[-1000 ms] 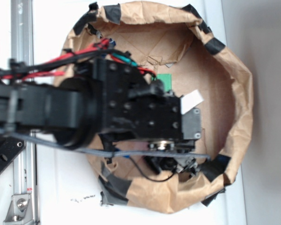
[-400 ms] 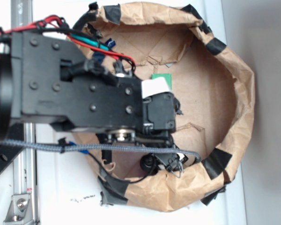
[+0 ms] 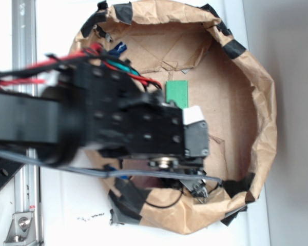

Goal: Grab the black box.

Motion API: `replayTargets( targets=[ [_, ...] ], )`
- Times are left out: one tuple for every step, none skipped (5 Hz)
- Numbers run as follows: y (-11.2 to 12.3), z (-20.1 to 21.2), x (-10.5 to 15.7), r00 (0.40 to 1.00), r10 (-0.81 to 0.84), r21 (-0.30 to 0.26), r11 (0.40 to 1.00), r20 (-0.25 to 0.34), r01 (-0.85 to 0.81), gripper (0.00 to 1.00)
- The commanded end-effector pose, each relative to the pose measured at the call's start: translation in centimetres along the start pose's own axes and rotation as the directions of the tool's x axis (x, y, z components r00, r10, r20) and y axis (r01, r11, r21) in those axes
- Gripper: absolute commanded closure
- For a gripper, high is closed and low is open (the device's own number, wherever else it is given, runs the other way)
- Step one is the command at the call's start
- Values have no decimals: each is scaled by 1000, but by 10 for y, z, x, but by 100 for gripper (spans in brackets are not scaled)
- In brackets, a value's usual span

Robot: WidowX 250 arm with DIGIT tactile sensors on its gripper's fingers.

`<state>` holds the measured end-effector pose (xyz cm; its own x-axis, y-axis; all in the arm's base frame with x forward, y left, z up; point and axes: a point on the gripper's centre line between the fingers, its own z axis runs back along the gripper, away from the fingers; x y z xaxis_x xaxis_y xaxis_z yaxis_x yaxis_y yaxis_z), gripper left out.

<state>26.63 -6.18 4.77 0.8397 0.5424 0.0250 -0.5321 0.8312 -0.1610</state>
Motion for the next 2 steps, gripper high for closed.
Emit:
replayTargets(
  targets=[
    [-38, -18, 8, 998, -67, -92, 994, -7, 66, 0],
    [-41, -31, 9, 996, -86, -63, 994, -10, 86, 0]
  ],
)
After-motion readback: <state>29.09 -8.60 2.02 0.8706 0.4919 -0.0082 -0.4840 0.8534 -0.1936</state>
